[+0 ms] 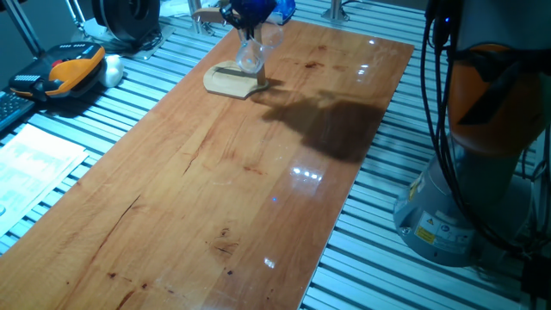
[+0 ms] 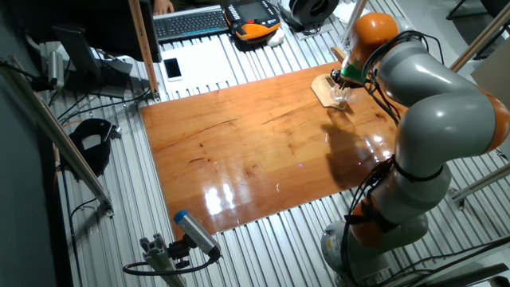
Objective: Put the cup on the cup rack
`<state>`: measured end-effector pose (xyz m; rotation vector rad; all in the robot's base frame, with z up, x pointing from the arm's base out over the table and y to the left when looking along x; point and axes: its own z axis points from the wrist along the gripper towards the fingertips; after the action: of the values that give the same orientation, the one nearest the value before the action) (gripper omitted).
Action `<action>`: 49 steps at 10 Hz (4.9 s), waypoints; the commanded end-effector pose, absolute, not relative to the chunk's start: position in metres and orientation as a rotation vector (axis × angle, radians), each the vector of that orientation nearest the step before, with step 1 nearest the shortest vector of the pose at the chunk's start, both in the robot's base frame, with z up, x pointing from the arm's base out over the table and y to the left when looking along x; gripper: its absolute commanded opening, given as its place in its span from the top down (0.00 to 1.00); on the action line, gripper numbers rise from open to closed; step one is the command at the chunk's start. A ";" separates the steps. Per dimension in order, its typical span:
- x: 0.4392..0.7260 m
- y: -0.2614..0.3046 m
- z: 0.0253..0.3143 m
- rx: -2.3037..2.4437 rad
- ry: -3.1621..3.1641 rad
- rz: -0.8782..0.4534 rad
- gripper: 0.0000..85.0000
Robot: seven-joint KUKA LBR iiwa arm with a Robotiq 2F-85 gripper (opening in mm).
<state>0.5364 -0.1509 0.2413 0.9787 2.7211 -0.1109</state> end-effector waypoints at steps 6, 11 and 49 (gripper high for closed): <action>0.536 -0.146 0.238 0.996 2.716 -0.114 0.80; 0.537 -0.148 0.239 1.003 2.718 -0.099 0.20; 0.548 -0.045 0.233 0.263 3.187 -0.074 1.00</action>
<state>0.5477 -0.0449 0.2335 0.2633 3.1871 -0.0743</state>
